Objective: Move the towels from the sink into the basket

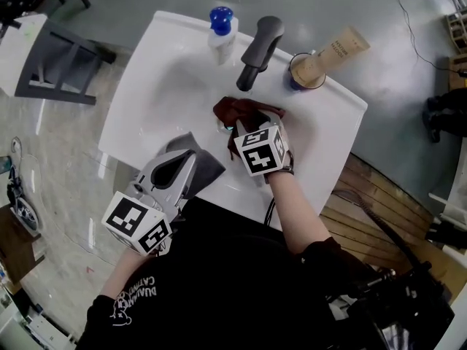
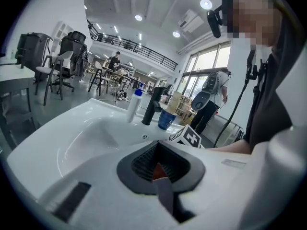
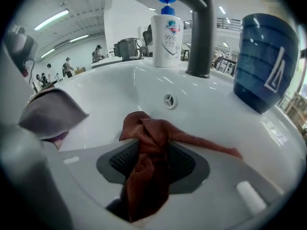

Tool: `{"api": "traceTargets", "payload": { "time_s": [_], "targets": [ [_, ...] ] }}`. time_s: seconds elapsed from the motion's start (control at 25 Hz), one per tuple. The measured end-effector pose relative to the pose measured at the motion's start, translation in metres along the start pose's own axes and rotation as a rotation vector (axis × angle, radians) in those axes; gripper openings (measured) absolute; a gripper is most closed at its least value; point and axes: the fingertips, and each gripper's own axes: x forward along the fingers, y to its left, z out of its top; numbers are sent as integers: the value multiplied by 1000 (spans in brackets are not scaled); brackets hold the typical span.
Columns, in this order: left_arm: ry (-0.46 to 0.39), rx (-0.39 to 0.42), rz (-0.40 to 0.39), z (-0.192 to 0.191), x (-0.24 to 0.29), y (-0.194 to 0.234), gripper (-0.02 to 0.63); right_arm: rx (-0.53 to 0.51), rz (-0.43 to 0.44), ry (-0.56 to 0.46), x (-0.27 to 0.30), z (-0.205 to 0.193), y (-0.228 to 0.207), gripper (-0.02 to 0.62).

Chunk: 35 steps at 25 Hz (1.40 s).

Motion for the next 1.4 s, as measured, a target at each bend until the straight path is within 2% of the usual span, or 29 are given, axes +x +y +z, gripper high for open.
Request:
{"api": "traceTargets", "payload": {
  "time_s": [0.12, 0.24, 0.36, 0.64, 1.12, 1.24, 1.4],
  "targets": [
    [-14, -14, 15, -2, -9, -1, 3, 16, -30, 14, 3, -1, -1, 145],
    [-38, -17, 27, 1, -21, -3, 3, 64, -19, 17, 0, 1, -3, 71],
    [-66, -17, 36, 3, -37, -5, 3, 85, -11, 10, -8, 2, -3, 48],
    [-163, -36, 40, 7, -74, -12, 3, 146, -20, -56, -45, 13, 5, 38],
    [-330, 4, 45, 16, -176, -46, 3, 62, -97, -287, -164, 68, 62, 35],
    [-365, 19, 61, 17, -205, -53, 3, 31, -71, -349, -196, 89, 89, 35],
    [-420, 40, 94, 17, -245, -64, 3, 14, 27, -436, -236, 119, 135, 35]
  ]
}}
